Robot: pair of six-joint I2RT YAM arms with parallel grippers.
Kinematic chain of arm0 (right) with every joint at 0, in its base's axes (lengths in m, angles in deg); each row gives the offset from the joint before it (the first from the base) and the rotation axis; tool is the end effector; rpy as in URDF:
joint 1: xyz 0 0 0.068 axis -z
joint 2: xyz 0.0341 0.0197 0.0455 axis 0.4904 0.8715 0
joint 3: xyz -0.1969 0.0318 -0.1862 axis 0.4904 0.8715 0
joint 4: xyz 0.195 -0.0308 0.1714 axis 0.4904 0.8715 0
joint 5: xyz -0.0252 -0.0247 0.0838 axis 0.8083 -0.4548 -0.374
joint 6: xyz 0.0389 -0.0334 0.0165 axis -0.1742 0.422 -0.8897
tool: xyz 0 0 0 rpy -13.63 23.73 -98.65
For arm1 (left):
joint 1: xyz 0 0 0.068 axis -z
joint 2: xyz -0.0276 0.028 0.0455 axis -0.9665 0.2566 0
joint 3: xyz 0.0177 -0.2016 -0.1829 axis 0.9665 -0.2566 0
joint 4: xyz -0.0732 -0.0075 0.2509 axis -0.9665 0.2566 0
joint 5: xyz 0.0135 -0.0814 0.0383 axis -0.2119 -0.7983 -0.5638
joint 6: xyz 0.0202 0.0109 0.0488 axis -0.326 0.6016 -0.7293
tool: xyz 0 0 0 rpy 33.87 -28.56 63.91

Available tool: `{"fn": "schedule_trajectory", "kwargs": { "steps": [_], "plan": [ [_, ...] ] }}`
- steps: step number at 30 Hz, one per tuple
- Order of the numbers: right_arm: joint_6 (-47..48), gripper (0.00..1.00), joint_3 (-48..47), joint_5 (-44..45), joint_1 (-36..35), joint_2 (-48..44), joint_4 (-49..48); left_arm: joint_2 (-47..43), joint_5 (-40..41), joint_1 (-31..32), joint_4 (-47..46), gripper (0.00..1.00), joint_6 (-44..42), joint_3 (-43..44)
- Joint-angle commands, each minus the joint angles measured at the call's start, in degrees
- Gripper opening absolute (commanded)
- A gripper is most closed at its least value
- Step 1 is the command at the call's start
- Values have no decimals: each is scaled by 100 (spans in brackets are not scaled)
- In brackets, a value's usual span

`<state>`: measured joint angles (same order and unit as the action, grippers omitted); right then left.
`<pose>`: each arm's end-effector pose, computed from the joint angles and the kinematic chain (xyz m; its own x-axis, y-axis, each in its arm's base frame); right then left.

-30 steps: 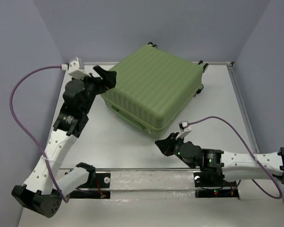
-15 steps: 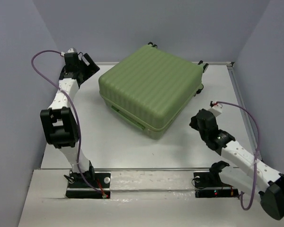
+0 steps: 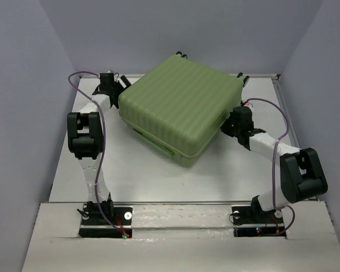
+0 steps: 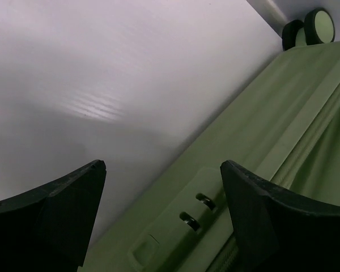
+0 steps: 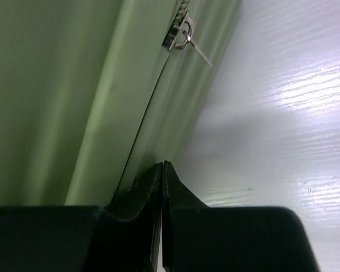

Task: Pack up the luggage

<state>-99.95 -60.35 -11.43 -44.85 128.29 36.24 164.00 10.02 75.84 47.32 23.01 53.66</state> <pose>0.2964 0.0788 0.2041 -0.5743 0.4594 -0.6776 0.1810 0.8785 0.4422 0.4868 -0.0171 0.2197 -0.6061 -0.5268 -0.5959 -0.0857 0.7881 -0.6096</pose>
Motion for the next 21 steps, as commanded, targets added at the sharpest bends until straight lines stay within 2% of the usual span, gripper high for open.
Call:
{"fn": "schedule_trajectory", "kwargs": {
  "steps": [1,2,5,13,19,21],
  "plan": [
    [230,8,-562,-1048,2,304,-929,-875,-575,263,-1338,94,563,-1107],
    [282,9,-720,-1164,2,374,-965,-1061,-584,272,-1569,94,686,-1719],
    [440,11,-1246,-1788,2,734,-956,-1815,-242,438,-2360,95,1091,-2854],
    [766,23,-2890,-3176,-306,1877,-420,-3574,751,1062,-3004,95,1214,-5028],
    [792,42,-3471,-3213,-306,2194,-8,-5138,1296,1712,-3066,95,1302,-6312],
    [862,53,-3639,-3064,-306,2246,221,-5807,1481,1975,-2978,95,1424,-6706]
  ]
}}
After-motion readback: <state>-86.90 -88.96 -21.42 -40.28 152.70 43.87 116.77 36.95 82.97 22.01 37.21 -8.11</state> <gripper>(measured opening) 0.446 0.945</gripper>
